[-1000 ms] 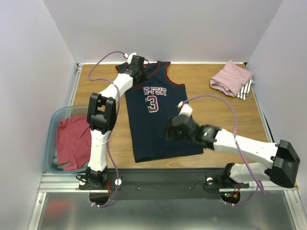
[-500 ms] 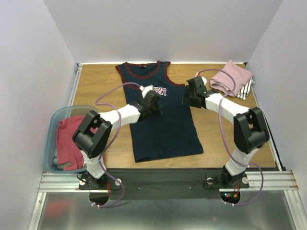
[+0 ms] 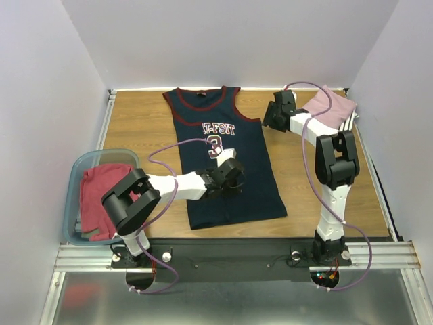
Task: Fold and stack the tank tops
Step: Fold the tank top
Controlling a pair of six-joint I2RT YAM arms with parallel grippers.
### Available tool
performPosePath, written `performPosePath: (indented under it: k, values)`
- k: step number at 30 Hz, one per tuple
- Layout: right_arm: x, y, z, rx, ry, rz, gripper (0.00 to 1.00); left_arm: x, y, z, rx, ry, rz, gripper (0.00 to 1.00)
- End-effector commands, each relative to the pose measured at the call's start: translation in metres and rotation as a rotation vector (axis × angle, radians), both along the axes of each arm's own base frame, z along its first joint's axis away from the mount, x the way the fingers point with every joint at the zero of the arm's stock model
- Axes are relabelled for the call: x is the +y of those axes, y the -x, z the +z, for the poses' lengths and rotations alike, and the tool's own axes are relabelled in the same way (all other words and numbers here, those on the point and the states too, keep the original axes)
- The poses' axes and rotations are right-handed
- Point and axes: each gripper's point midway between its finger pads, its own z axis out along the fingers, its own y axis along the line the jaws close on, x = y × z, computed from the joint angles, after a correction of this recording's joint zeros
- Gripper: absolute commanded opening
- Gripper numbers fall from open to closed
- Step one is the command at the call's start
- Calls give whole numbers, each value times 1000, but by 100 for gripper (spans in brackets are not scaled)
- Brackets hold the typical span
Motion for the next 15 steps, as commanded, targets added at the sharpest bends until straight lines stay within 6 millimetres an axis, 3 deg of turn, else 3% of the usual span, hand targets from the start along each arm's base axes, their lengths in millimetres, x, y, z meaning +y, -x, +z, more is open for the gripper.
performPosePath:
  k: [1, 5, 10, 14, 15]
  values:
    - [29, -26, 25, -100, -68, 97, 59, 12, 8, -7, 9, -32, 39, 20]
    - [35, -29, 8, -80, -81, 113, 59, 18, 21, -21, 41, -111, 15, 20]
    - [36, -36, -18, -48, -73, 114, 56, 22, 35, -23, 53, -173, -39, 19]
    - [30, -39, -28, -41, -43, 83, 42, 29, 43, -28, 67, -228, -90, 18]
    - [27, -38, -31, -34, -36, 71, 32, 31, 45, -30, 69, -245, -110, 18]
